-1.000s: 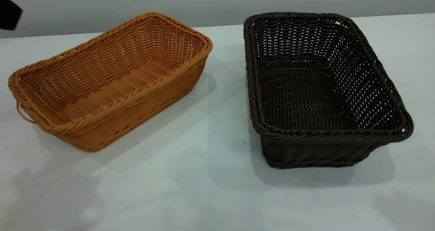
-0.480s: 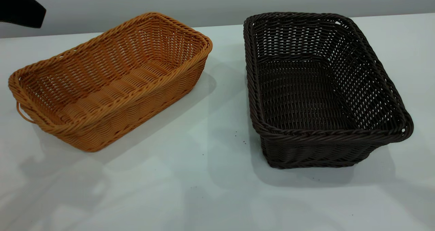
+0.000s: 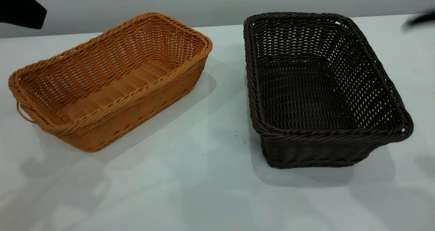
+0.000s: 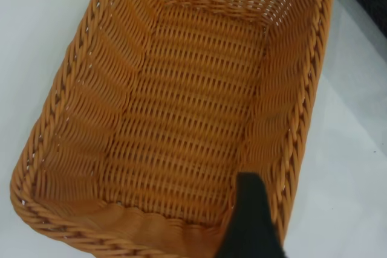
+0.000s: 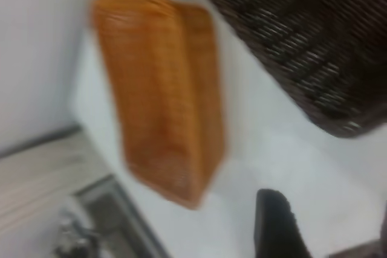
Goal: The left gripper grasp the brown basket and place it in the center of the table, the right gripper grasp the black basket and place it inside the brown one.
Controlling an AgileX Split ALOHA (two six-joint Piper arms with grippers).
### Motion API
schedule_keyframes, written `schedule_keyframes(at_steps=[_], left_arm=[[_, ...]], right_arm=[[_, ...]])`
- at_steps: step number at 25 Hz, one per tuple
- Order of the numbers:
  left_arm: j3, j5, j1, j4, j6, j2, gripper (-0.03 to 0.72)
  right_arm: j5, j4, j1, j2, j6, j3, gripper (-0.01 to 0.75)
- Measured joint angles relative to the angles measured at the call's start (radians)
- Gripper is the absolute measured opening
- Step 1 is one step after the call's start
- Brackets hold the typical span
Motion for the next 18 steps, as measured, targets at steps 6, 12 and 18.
schedule_keyframes(at_steps=[6,12,18], left_arm=[[0.000,0.019,0.000,-0.040,0.000,0.000,0.478],[0.000,0.020,0.000,-0.040,0.001,0.000,0.478],[0.000,0.022,0.000,-0.040,0.001,0.000,0.478]], right_arm=[[-0.125,-0.155,0.158,0.145,0.291,0.000,0.362],[-0.194,-0.170,0.199,0.275,0.477,0.000,0.362],[-0.257,-0.170,0.199,0.379,0.546,0.000,0.362]])
